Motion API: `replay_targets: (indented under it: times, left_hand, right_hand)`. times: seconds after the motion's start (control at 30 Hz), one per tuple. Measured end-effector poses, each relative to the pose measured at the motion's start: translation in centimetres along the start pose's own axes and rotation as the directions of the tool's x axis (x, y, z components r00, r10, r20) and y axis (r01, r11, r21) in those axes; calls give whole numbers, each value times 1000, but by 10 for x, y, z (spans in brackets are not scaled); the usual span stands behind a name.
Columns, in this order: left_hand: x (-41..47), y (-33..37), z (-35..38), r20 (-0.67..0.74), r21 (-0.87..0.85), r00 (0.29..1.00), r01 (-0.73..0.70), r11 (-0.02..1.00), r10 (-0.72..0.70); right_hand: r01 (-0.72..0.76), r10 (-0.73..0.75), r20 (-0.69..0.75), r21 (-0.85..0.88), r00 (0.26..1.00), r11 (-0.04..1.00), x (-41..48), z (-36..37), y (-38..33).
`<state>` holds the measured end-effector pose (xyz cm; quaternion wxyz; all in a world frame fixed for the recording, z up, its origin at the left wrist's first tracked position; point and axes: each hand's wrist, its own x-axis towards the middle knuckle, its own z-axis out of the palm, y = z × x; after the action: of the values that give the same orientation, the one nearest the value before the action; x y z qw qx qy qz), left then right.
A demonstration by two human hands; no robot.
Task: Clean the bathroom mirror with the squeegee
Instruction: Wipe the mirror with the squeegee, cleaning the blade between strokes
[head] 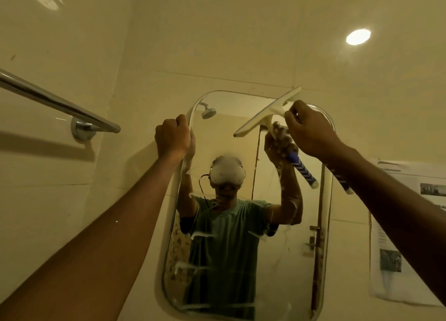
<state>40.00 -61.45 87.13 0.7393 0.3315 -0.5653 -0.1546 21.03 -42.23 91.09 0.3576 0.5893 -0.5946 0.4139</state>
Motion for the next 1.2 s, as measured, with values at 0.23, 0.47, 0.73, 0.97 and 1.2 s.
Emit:
replay_targets:
  times: [0.23, 0.47, 0.73, 0.97, 1.2]
  left_hand:
    - [-4, -2, 1, -9, 20, 999, -48, 999, 48]
    - [-4, -6, 3, -20, 49, 995, -99, 994, 100]
    - [1, -10, 3, -4, -6, 986, -168, 986, 168]
    - [-6, -6, 0, -12, 22, 986, -164, 986, 165]
    - [-6, -9, 3, -30, 63, 982, -186, 980, 188]
  right_hand:
    - [7, 4, 50, -215, 999, 977, -17, 2, 25]
    - [-288, 286, -35, -81, 958, 954, -77, 18, 34]
    - [-287, 288, -120, 25, 950, 958, -30, -16, 9]
    - [-148, 144, -65, -59, 987, 987, -24, -14, 6]
    - [-222, 210, -82, -191, 974, 956, -24, -10, 18]
